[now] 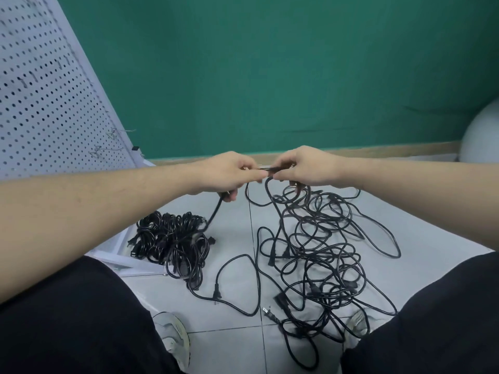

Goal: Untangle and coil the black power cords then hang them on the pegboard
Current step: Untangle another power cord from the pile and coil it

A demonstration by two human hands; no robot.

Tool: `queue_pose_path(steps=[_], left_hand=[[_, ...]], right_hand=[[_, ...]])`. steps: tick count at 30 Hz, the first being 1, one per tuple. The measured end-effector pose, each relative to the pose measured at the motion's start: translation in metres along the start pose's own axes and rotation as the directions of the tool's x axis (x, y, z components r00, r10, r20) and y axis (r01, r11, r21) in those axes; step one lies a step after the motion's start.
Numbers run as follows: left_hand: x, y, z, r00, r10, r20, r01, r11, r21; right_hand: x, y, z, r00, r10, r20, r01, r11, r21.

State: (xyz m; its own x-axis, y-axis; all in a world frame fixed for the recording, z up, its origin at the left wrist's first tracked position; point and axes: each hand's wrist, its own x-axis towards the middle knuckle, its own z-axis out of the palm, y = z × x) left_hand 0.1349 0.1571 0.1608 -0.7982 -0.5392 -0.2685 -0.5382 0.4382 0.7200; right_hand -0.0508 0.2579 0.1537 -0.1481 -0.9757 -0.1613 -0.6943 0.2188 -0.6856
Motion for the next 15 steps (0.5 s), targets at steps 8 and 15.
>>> queue_pose_path(steps=[8, 15], left_hand=[[0.004, 0.004, -0.005, 0.937, 0.125, -0.325, -0.163, 0.982, -0.091], [-0.006, -0.007, -0.026, 0.95, 0.102, -0.294, -0.145, 0.981, -0.127]], right_hand=[[-0.002, 0.0, -0.01, 0.975, 0.119, 0.189, -0.181, 0.917, 0.357], [0.0, -0.004, -0.003, 0.998, 0.049, -0.04, -0.035, 0.951, 0.306]])
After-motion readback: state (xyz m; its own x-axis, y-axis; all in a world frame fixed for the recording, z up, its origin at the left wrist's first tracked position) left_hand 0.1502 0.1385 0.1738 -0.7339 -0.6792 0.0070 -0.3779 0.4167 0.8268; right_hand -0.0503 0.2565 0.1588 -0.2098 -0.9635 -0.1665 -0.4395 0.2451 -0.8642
